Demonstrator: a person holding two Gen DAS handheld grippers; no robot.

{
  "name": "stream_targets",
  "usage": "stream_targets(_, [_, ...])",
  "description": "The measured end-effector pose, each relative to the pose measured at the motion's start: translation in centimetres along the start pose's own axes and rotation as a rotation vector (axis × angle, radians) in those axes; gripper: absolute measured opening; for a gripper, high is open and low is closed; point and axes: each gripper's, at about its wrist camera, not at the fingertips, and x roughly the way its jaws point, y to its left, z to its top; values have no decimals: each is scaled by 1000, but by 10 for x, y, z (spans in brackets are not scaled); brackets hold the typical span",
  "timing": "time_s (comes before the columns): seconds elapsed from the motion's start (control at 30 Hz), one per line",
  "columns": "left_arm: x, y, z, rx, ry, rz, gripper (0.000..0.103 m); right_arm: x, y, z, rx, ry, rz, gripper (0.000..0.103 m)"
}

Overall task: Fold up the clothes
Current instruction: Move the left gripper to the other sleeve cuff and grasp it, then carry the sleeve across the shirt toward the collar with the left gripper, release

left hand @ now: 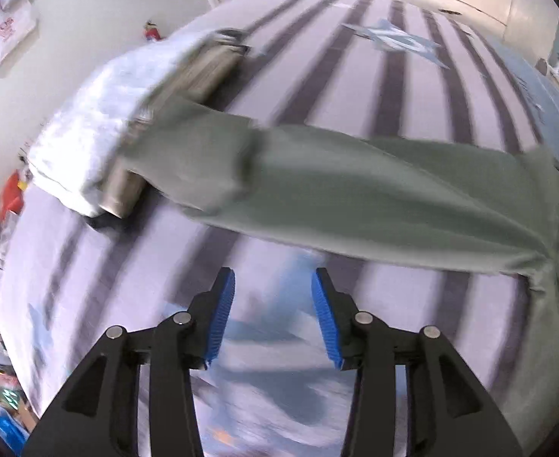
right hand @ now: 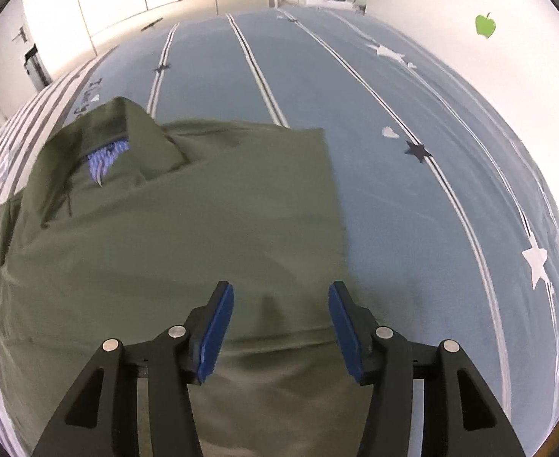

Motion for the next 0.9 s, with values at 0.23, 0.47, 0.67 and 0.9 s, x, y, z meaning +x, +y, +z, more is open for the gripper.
stream_targets(0.23, [22, 78, 35, -76, -28, 13, 48, 5, 61, 2, 2, -11, -15, 48])
stream_targets(0.47, [41, 94, 55, -89, -16, -97, 55, 4, 88, 4, -60, -7, -45, 48])
stream_targets(0.67, [49, 77, 66, -36, -39, -115, 2, 3, 81, 4, -61, 0, -71, 48])
stream_targets(0.9, [19, 35, 65, 71, -98, -129, 1, 7, 40, 3, -24, 8, -109, 48])
